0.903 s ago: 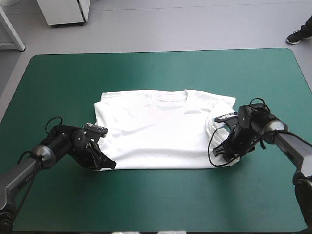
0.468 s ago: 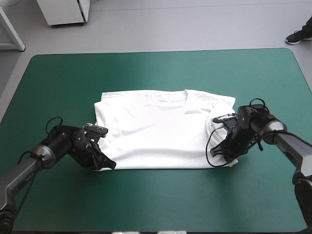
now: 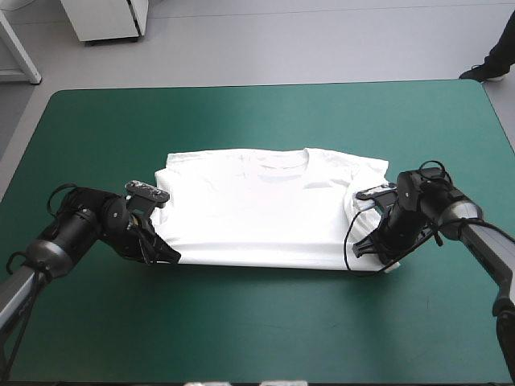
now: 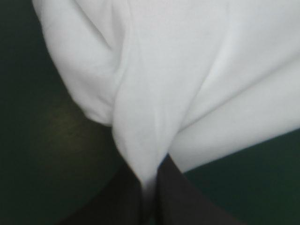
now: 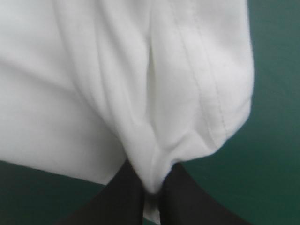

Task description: Fold the cloth

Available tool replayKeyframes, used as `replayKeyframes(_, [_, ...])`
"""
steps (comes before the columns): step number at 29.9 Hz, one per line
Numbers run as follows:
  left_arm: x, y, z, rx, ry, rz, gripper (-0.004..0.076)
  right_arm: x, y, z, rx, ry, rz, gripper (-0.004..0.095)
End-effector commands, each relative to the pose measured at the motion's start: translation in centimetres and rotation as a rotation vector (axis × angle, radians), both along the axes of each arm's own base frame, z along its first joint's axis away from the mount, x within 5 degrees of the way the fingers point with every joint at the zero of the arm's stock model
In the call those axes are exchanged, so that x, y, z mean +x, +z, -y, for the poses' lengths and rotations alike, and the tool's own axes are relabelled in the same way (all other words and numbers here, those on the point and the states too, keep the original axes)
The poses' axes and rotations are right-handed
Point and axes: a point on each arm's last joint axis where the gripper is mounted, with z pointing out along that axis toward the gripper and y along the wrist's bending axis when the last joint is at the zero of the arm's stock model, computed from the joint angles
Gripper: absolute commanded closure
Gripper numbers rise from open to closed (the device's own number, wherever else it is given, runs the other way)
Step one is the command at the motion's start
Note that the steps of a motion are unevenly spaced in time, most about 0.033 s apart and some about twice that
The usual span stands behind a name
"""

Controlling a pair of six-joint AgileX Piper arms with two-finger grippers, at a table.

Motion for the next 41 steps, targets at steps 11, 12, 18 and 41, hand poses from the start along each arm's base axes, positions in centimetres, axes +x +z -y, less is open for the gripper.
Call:
replayKeyframes(11, [-3.5, 5.7, -1.2, -0.028, 0.021, 0.14, 0.0733, -3.6, 8.4, 1.3, 0.013, -0.043, 0.177, 0.0925])
replayKeyframes(12, [-3.5, 6.1, -1.2, -0.032, 0.021, 0.153, 0.0733, -3.9, 8.7, 1.4, 0.017, -0.045, 0.19, 0.0925])
replayKeyframes(18, [-2.8, 7.9, -1.2, -0.05, 0.033, 0.27, 0.0733, -4.1, 10.7, 1.4, 0.049, -0.066, 0.299, 0.0925])
replayKeyframes(41, [6.5, 4.1, 0.3, 0.052, 0.008, 0.551, 0.0733, 7.9, 8.8, -0.8, 0.06, -0.074, 0.621, 0.0925])
